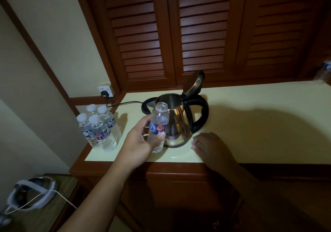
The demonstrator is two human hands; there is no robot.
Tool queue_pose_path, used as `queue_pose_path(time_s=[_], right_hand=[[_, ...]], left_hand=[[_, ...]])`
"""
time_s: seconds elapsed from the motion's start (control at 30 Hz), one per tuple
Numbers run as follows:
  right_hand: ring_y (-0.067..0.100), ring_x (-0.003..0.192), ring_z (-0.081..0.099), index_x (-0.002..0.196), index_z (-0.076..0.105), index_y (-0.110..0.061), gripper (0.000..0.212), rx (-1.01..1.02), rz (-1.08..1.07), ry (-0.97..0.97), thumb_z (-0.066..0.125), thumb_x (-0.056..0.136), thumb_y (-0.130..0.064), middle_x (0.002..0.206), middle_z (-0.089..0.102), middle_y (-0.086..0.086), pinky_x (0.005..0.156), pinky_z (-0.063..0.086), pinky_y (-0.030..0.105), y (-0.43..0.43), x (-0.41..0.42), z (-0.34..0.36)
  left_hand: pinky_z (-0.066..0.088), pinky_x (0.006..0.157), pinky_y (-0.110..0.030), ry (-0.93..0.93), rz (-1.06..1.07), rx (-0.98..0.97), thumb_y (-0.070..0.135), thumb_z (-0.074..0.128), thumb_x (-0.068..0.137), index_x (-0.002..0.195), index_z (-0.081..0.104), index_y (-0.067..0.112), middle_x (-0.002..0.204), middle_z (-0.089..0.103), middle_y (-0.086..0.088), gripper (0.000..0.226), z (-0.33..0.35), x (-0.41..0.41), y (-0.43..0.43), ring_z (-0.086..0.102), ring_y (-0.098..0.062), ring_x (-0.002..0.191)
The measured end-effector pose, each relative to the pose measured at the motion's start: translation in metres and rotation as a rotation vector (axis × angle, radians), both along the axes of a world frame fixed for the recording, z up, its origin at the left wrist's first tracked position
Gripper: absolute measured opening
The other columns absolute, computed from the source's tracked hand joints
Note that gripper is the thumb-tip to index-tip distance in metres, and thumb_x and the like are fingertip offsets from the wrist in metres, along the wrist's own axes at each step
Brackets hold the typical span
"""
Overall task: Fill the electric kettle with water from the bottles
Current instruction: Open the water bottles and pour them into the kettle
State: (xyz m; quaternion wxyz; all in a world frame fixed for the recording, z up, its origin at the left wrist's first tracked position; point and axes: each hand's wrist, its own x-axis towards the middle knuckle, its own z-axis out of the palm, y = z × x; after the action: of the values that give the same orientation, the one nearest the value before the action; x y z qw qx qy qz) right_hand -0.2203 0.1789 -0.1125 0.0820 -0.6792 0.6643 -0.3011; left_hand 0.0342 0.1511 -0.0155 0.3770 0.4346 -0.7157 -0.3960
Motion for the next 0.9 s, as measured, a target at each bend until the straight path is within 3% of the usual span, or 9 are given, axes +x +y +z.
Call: queue_pose_path(time_s=[0.13, 0.2, 0.3, 0.37, 0.47, 0.53, 0.63, 0.73, 0.9], right_hand=[[0.015, 0.105, 0.06, 0.108, 0.066, -0.023, 0.032, 0.006, -0.01, 0.043, 0.056, 0.088, -0.045, 0.111, 0.068, -0.006, 0.103, 0.045, 0.036, 0.002, 0.002, -0.002], [0.019, 0.112, 0.06, 0.119, 0.065, -0.018, 0.049, 0.003, -0.087, 0.075, 0.057, 0.087, -0.055, 0.12, 0.068, -0.001, 0.104, 0.043, 0.033, 0.005, 0.001, -0.003], [0.02, 0.1, 0.061, 0.104, 0.06, -0.018, 0.061, 0.017, -0.2, 0.212, 0.049, 0.085, -0.075, 0.106, 0.065, -0.001, 0.097, 0.046, 0.034, 0.008, 0.004, -0.004], [0.026, 0.118, 0.057, 0.12, 0.058, -0.011, 0.083, 0.087, -0.236, 0.295, 0.038, 0.084, -0.083, 0.125, 0.063, 0.008, 0.109, 0.04, 0.044, 0.006, 0.007, -0.004], [0.033, 0.15, 0.029, 0.154, 0.031, -0.004, 0.111, 0.215, -0.245, 0.345, 0.022, 0.083, -0.089, 0.162, 0.033, 0.017, 0.124, 0.016, 0.051, 0.003, 0.008, -0.007], [0.032, 0.154, 0.021, 0.158, 0.023, -0.003, 0.114, 0.224, -0.235, 0.356, 0.017, 0.083, -0.09, 0.166, 0.024, 0.017, 0.126, 0.011, 0.051, 0.001, 0.009, -0.007], [0.032, 0.153, 0.023, 0.157, 0.025, -0.002, 0.114, 0.201, -0.24, 0.382, 0.017, 0.084, -0.089, 0.165, 0.026, 0.018, 0.125, 0.014, 0.052, 0.0, 0.009, -0.008], [0.032, 0.154, 0.021, 0.158, 0.024, -0.002, 0.112, 0.213, -0.241, 0.41, 0.017, 0.085, -0.088, 0.166, 0.025, 0.018, 0.125, 0.014, 0.051, 0.001, 0.009, -0.008], [0.03, 0.155, 0.017, 0.159, 0.019, -0.004, 0.111, 0.214, -0.241, 0.394, 0.015, 0.086, -0.087, 0.168, 0.02, 0.016, 0.126, 0.009, 0.05, 0.0, 0.009, -0.007]], left_hand=[[0.043, 0.076, 0.004, -0.069, 0.039, -0.055, 0.015, 0.075, 0.097, 0.139, 0.055, 0.039, 0.121, 0.063, 0.032, 0.053, 0.01, 0.003, -0.004, 0.055, 0.028, 0.105], [0.041, 0.079, 0.001, -0.132, 0.061, -0.099, 0.016, 0.072, 0.099, 0.14, 0.05, 0.044, 0.121, 0.058, 0.032, 0.054, 0.017, 0.005, -0.01, 0.052, 0.031, 0.103], [0.045, 0.099, -0.026, -0.255, 0.095, -0.151, 0.025, 0.07, 0.101, 0.155, 0.046, 0.039, 0.137, 0.058, 0.013, 0.06, 0.028, 0.008, -0.025, 0.055, 0.002, 0.12], [0.046, 0.102, -0.038, -0.375, 0.128, -0.222, 0.028, 0.069, 0.101, 0.157, 0.043, 0.036, 0.134, 0.054, 0.009, 0.062, 0.033, 0.01, -0.036, 0.053, -0.015, 0.125], [0.046, 0.108, -0.05, -0.535, 0.176, -0.314, 0.032, 0.069, 0.101, 0.161, 0.037, 0.035, 0.137, 0.054, 0.001, 0.068, 0.044, 0.01, -0.051, 0.049, -0.027, 0.133], [0.042, 0.112, -0.056, -0.693, 0.22, -0.385, 0.038, 0.068, 0.101, 0.163, 0.031, 0.036, 0.147, 0.053, -0.002, 0.072, 0.053, 0.01, -0.06, 0.044, -0.029, 0.139], [0.036, 0.111, -0.059, -0.889, 0.268, -0.503, 0.043, 0.069, 0.098, 0.156, 0.033, 0.039, 0.149, 0.055, 0.003, 0.068, 0.065, 0.005, -0.066, 0.045, -0.028, 0.139], [0.038, 0.105, -0.058, -0.989, 0.275, -0.644, 0.036, 0.07, 0.097, 0.149, 0.038, 0.039, 0.147, 0.056, 0.006, 0.061, 0.073, 0.003, -0.069, 0.047, -0.025, 0.132], [0.034, 0.108, -0.065, -1.164, 0.26, -0.852, 0.019, 0.071, 0.089, 0.155, 0.037, 0.036, 0.154, 0.052, 0.001, 0.076, 0.083, 0.001, -0.076, 0.042, -0.03, 0.14]])
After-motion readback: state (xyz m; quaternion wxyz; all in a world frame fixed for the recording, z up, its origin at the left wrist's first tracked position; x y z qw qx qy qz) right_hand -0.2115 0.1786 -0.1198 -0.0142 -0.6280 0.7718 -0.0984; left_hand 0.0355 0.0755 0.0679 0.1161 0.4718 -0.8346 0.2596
